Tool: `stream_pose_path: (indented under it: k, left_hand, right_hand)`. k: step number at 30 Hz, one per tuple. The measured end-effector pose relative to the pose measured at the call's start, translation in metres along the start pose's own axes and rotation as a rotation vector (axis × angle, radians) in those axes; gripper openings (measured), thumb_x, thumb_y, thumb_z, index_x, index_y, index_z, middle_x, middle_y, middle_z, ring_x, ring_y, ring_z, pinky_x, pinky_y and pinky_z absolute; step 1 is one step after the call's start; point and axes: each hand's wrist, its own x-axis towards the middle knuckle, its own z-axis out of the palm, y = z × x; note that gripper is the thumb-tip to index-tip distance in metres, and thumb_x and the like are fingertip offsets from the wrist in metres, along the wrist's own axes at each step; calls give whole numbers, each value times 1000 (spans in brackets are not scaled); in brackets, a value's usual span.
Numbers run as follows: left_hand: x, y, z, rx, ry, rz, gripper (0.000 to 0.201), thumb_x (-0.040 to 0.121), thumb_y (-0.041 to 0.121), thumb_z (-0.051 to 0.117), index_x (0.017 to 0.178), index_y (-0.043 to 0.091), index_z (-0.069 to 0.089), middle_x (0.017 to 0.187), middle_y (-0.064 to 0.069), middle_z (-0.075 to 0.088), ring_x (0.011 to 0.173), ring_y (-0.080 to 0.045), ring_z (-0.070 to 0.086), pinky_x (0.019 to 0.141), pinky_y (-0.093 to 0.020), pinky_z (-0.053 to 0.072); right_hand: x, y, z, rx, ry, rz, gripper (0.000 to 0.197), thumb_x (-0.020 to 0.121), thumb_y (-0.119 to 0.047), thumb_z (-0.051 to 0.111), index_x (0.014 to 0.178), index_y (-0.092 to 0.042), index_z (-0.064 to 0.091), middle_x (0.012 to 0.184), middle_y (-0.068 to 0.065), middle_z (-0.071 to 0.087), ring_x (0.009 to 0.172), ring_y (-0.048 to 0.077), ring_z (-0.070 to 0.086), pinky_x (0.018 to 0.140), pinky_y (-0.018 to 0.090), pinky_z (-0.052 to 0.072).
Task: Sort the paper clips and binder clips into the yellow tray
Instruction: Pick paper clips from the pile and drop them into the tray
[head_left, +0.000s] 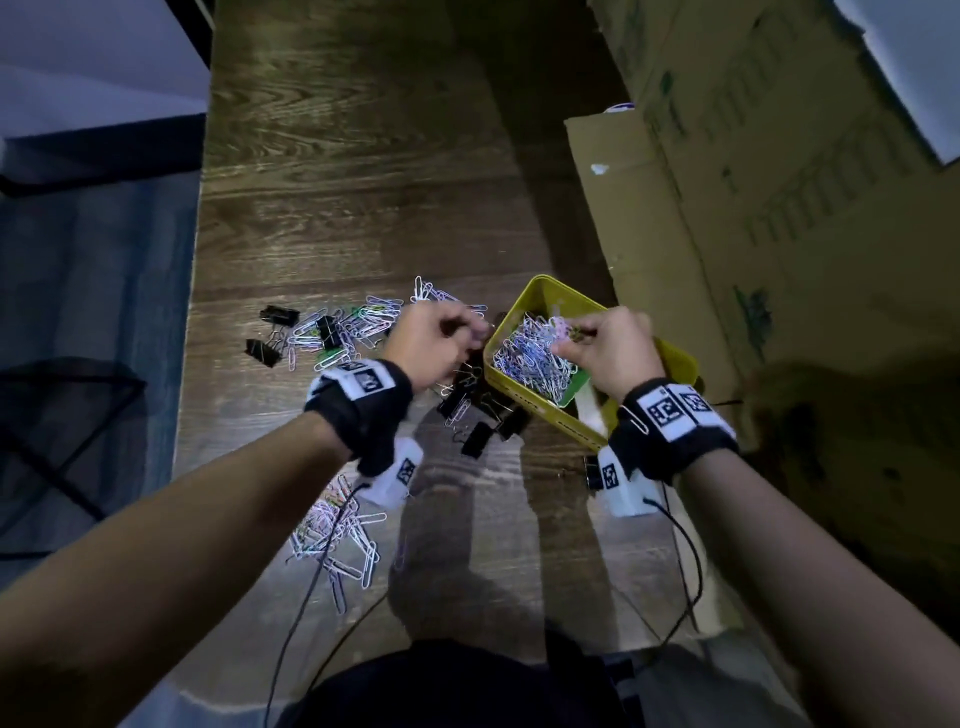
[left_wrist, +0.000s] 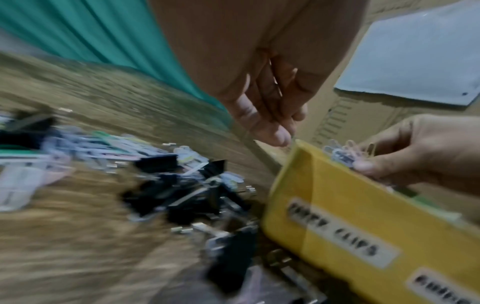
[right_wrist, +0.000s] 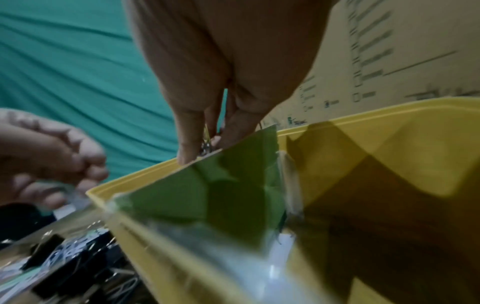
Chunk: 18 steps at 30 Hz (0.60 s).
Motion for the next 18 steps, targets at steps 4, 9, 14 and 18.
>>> stream_pose_path:
  k: [4, 9, 14, 18]
  left_hand:
    - [-16, -47, -35, 431, -58, 12, 25, 84, 0, 55, 86, 20, 70, 88, -3, 71, 75, -19, 67, 73, -36, 56]
    - [-56, -99, -46, 772, -271, 245, 37, 85, 7, 50, 117, 22, 60, 125, 1, 58, 111, -17, 55, 93, -33, 47]
    - [-106, -129, -33, 1047, -492, 486, 43, 93, 36, 27, 133, 25, 38, 137, 2, 49, 122, -21, 49, 94, -41, 46]
    - [-135, -156, -44, 1063, -472, 536, 47, 86, 28, 53, 130, 23, 38, 132, -1, 53, 119, -22, 50, 93, -38, 48]
  right_hand:
    - [5, -16, 16, -279, -109, -20, 48, 79, -29, 75, 122, -12, 62, 116, 17, 64, 98, 27, 64, 92, 39, 52]
    - [-10, -29, 30, -403, -145, -88, 47, 86, -31, 68, 130, -18, 56, 125, 16, 60, 86, 27, 64, 89, 42, 52]
    - [-37, -30, 49, -246, 29, -389, 28, 90, -22, 60, 117, -19, 66, 113, 4, 63, 103, 19, 59, 94, 38, 47]
    - [-72, -35, 77, -156, -14, -622, 20, 90, -18, 61, 107, -17, 70, 98, 1, 63, 83, 14, 60, 76, 27, 50]
